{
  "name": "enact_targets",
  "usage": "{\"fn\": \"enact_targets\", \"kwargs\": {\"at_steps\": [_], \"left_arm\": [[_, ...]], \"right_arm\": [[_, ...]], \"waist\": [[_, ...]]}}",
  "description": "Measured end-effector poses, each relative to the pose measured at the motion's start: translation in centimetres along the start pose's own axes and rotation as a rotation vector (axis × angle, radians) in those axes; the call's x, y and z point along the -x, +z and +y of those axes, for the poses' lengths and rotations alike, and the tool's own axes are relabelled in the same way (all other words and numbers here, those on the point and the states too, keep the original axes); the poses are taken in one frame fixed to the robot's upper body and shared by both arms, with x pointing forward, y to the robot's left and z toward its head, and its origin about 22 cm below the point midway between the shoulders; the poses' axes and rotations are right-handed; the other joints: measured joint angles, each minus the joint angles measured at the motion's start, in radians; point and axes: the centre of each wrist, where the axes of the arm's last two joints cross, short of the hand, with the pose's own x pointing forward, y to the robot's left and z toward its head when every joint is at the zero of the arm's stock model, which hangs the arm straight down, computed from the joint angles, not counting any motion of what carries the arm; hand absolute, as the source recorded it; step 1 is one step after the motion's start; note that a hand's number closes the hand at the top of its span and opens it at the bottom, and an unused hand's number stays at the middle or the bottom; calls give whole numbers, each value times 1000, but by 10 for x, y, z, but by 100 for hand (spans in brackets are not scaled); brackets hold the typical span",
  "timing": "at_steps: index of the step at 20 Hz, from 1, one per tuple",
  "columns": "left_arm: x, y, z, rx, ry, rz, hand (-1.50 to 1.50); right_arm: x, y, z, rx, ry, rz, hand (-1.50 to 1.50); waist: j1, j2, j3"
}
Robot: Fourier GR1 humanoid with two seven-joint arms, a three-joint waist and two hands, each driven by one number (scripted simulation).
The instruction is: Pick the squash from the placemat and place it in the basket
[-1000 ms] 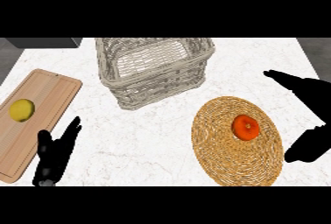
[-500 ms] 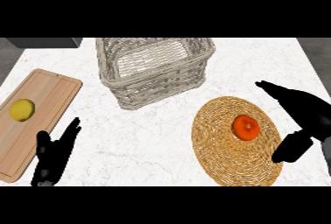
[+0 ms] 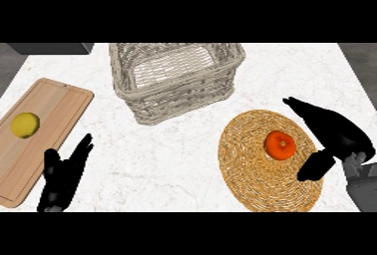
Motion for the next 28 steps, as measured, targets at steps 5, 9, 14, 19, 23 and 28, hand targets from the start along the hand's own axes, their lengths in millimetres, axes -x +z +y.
{"fn": "enact_targets", "kwargs": {"at_steps": [5, 9, 14, 19, 23, 28], "left_arm": [[-1, 0, 4, 10, 3, 8, 0], [1, 0, 8, 11, 3, 7, 0], [4, -1, 0, 10, 3, -8, 0], [1, -1, 0, 5, 3, 4, 0], [2, -1, 2, 10, 3, 4, 0], [2, 4, 5, 5, 1, 4, 0]], "right_arm": [[-6, -10, 3, 5, -15, -6, -150], [-2, -17, 13, 5, -10, -12, -150], [5, -30, 22, -32, 22, 18, -150], [1, -37, 39, -74, 45, 53, -150], [3, -41, 45, -81, 44, 51, -150], [9, -47, 52, -74, 42, 51, -150]], "waist": [[0, 0, 0], [0, 0, 1], [1, -1, 2], [0, -1, 1], [-1, -1, 1], [0, -1, 1]]}}
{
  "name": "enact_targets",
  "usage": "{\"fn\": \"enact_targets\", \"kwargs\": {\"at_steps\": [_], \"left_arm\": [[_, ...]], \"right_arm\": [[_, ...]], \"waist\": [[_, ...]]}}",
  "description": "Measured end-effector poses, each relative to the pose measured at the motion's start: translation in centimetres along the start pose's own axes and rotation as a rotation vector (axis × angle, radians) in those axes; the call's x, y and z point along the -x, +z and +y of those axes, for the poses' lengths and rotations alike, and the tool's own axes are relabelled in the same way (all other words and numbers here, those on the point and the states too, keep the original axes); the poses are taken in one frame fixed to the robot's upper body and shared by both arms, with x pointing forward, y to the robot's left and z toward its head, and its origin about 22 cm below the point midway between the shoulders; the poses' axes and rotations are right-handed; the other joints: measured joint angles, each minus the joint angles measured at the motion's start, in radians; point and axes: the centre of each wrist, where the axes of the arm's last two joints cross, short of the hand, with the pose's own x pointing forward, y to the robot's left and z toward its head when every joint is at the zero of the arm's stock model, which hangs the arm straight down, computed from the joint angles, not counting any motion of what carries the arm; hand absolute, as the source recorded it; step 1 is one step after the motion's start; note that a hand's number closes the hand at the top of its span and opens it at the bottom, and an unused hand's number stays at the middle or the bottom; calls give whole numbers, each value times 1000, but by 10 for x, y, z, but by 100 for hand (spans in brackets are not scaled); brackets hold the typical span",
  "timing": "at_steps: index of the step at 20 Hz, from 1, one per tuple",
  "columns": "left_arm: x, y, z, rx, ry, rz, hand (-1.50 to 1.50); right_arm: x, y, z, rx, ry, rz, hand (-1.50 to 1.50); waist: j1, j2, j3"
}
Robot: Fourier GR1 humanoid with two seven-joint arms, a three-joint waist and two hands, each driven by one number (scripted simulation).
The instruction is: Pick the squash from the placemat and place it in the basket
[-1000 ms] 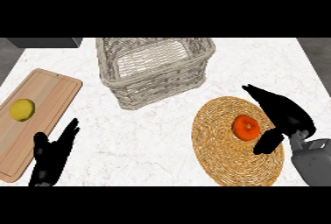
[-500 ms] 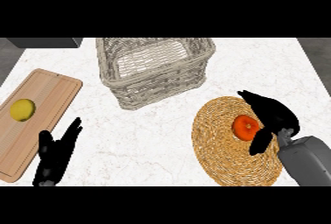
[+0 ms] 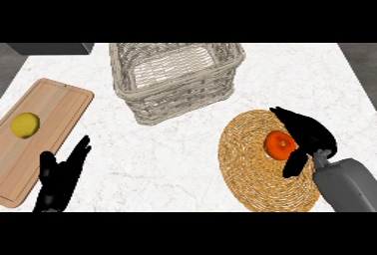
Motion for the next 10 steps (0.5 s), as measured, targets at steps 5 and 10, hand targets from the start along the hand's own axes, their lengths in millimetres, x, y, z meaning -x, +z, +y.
{"fn": "enact_targets", "kwargs": {"at_steps": [5, 10], "left_arm": [[0, -5, -1, 8, 11, 8, 0], [0, -2, 2, 10, 2, 0, 0]], "right_arm": [[1, -2, 10, 0, 0, -2, 150], [0, -10, 21, 26, 64, -35, 150]], "waist": [[-3, -1, 0], [1, -1, -1]]}}
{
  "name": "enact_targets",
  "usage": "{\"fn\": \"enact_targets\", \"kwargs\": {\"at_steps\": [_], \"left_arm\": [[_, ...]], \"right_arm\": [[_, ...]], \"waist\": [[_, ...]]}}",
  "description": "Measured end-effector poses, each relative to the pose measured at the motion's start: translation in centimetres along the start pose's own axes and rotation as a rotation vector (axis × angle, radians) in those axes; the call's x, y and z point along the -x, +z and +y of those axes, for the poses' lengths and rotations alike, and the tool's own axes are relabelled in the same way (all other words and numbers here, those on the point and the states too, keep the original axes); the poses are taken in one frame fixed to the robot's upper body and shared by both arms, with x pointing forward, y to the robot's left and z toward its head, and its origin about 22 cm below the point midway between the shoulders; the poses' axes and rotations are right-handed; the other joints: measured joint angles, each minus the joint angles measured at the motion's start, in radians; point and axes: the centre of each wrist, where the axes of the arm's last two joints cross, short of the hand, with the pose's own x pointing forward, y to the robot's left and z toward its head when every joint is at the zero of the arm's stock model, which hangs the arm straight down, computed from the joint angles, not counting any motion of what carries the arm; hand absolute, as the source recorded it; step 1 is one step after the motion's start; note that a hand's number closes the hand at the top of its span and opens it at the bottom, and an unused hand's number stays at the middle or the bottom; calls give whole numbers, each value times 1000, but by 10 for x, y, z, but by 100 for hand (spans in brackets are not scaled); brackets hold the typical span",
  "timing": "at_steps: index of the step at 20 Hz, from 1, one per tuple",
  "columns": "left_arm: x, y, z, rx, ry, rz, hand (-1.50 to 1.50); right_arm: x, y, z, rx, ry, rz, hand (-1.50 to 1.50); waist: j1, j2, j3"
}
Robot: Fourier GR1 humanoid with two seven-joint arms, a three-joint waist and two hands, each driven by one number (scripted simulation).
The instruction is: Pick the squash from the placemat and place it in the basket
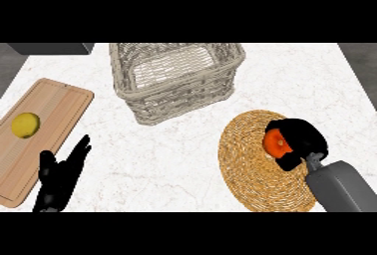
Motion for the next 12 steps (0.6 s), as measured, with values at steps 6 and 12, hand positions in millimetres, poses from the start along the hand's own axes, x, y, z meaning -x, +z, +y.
{"fn": "enact_targets", "kwargs": {"at_steps": [6, 12], "left_arm": [[-1, -1, -3, -5, -1, 9, 0], [-3, -2, -7, -4, -7, 4, 0]], "right_arm": [[-2, -3, 2, 43, 75, -30, 150], [-60, -1, 12, 76, 134, -104, 150]], "waist": [[-1, -1, -1], [7, -4, -5]]}}
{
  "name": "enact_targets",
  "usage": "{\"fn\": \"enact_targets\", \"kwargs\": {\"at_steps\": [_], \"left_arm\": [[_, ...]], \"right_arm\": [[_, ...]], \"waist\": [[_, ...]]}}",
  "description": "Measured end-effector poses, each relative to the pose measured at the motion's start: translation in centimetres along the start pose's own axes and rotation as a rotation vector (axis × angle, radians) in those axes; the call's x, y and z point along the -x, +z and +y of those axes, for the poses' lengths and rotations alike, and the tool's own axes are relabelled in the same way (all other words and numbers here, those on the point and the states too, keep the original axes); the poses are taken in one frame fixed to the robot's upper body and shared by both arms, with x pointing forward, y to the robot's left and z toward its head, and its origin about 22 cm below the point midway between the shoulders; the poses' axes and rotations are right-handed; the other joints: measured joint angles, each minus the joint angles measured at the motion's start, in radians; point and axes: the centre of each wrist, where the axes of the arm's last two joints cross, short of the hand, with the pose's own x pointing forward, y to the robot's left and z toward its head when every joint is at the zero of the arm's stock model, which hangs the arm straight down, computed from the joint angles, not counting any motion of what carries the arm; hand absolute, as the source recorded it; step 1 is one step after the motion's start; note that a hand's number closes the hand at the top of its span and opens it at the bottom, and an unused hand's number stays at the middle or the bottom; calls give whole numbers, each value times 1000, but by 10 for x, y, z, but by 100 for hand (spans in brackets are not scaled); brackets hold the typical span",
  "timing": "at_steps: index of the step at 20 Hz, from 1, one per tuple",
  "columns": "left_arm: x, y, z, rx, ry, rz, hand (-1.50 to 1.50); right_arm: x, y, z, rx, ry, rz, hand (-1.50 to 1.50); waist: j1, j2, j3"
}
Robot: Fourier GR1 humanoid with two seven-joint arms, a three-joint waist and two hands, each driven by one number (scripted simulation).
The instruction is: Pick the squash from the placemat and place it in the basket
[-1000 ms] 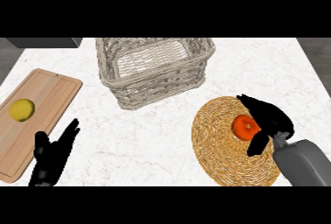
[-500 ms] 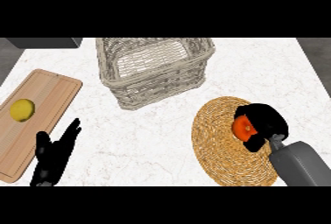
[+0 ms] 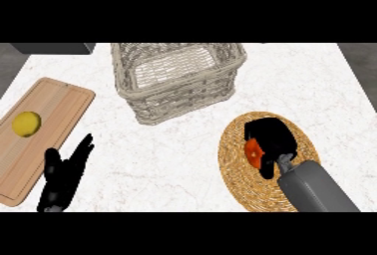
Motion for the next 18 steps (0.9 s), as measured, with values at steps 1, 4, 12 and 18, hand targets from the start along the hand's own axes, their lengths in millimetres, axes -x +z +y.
{"fn": "enact_targets", "kwargs": {"at_steps": [1, 4, 12, 18], "left_arm": [[-1, -1, -1, 9, -4, -6, 0], [-7, -4, -6, 34, -22, -25, 0], [-13, -11, -14, 67, -27, -31, 0], [-13, -12, -15, 73, -34, -14, 0]], "right_arm": [[-28, 0, 3, 5, 12, -34, 150], [-99, 10, 5, 27, 59, -144, 150], [-176, 55, -16, 211, -205, -272, 150], [-195, 88, -61, 433, -581, -353, 150]], "waist": [[12, 1, -1], [55, 7, -2], [89, 16, 4], [84, 9, 3]]}}
